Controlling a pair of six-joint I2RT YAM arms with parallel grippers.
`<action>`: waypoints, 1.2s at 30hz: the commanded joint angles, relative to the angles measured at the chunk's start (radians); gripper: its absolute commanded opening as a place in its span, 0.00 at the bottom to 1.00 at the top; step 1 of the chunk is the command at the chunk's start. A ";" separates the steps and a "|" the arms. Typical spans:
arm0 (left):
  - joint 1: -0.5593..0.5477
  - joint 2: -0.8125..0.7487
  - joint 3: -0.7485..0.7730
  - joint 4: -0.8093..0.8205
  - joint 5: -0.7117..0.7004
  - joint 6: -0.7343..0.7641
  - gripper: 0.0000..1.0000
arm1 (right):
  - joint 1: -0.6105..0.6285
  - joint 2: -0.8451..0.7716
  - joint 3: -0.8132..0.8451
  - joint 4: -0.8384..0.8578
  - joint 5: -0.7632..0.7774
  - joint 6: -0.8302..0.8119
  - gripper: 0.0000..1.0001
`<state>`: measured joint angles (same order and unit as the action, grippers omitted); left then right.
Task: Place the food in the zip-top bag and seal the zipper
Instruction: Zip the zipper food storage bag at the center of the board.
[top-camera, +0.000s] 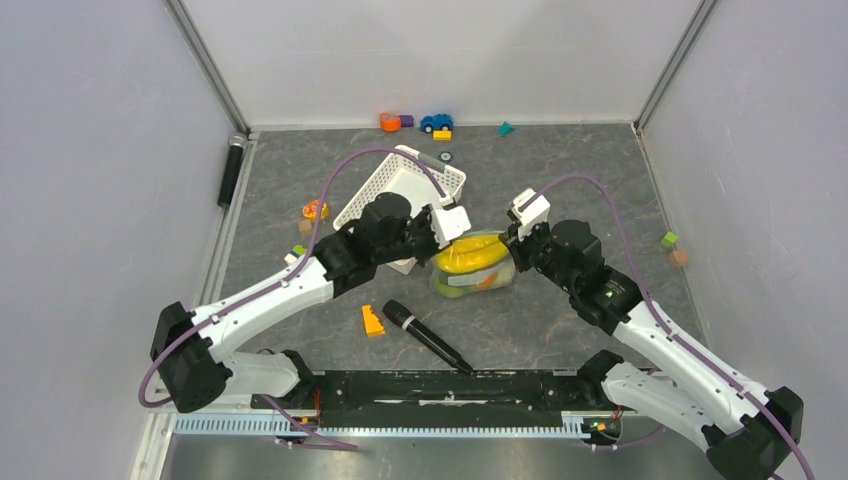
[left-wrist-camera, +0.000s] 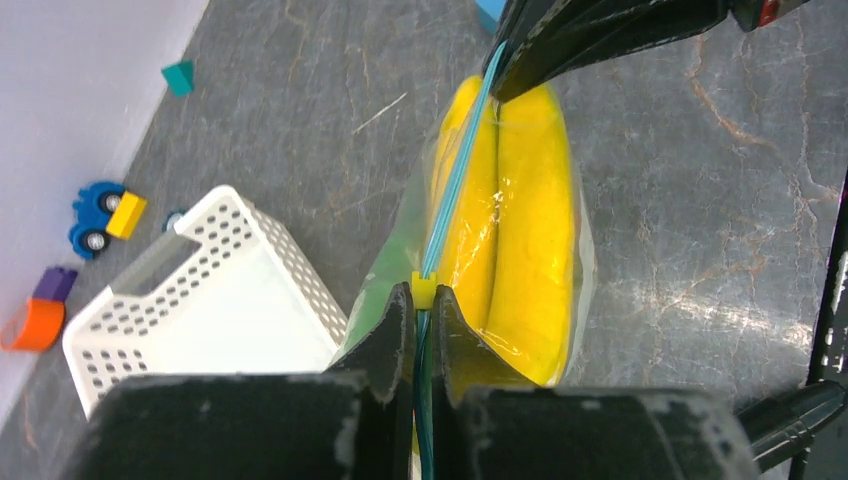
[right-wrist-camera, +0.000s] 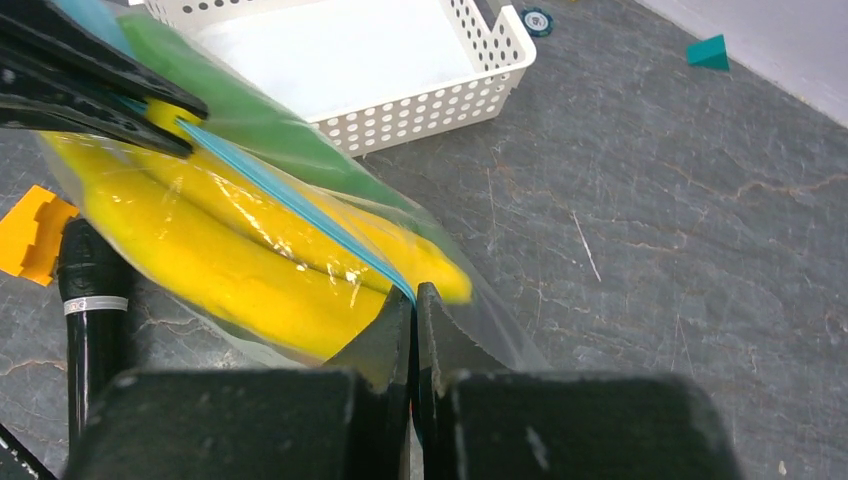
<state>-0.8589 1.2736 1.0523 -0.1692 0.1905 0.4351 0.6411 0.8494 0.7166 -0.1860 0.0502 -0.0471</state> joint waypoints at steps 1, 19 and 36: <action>0.055 -0.104 -0.044 -0.141 -0.325 -0.089 0.05 | -0.058 -0.003 -0.015 -0.172 0.425 -0.026 0.00; 0.076 -0.263 -0.180 0.220 -0.447 -0.387 1.00 | -0.057 -0.087 -0.045 -0.027 -0.018 -0.158 0.00; 0.269 -0.145 -0.359 0.616 0.351 -0.540 1.00 | -0.058 -0.123 -0.022 -0.002 -0.033 -0.174 0.00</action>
<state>-0.5976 1.0904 0.6292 0.2806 0.3584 -0.0612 0.5865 0.7414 0.6559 -0.2493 0.0261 -0.2001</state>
